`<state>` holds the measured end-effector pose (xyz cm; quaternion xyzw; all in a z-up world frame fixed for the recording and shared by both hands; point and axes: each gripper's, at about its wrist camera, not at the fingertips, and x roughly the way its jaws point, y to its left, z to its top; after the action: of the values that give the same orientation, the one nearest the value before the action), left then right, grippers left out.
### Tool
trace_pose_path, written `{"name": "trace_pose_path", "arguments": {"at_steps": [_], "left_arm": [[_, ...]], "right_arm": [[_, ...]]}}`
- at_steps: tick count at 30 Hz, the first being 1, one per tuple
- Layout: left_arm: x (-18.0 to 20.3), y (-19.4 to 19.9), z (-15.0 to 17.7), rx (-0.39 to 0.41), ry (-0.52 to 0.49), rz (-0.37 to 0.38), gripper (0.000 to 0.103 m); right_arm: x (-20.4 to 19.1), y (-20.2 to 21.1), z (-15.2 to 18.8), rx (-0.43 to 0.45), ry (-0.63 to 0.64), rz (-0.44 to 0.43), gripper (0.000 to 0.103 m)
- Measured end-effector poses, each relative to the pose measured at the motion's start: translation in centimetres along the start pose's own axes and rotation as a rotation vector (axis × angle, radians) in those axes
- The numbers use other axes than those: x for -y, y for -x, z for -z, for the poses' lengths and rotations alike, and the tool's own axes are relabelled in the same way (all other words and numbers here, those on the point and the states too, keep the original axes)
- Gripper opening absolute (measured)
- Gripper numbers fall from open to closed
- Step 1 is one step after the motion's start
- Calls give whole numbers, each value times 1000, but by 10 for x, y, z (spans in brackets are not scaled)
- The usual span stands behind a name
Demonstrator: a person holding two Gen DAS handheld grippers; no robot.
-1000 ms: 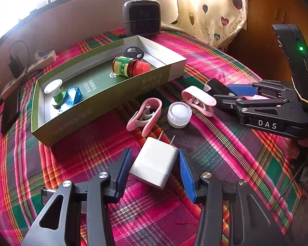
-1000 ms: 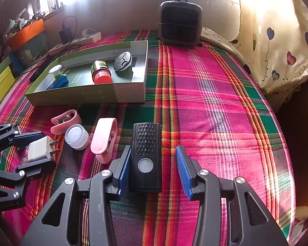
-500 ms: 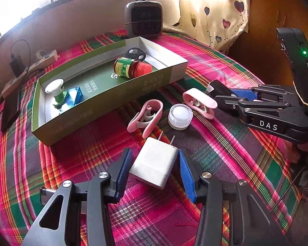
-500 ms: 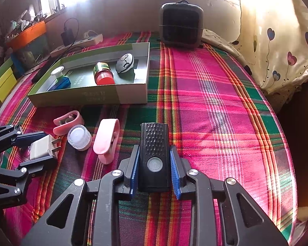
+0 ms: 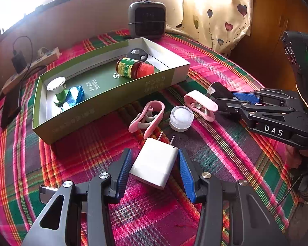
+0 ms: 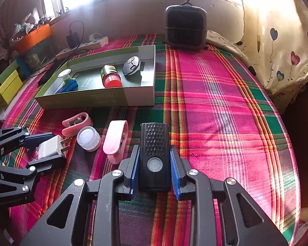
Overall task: Organize rigid objects
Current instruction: 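Close left tool on white charger plug while right tool holds the remote, then carry charger with left tool while right tool carries remote over green box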
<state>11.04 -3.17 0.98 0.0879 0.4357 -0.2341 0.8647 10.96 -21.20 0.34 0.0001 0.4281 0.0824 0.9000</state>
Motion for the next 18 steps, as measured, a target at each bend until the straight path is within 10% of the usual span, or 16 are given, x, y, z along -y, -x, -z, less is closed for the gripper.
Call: {"name": "trace_pose_path", "arguments": {"at_steps": [18], "left_arm": [[-6,8,-2,17,32,-4,32]], "right_arm": [[0,9,-5,23,-3,-27,28]]}}
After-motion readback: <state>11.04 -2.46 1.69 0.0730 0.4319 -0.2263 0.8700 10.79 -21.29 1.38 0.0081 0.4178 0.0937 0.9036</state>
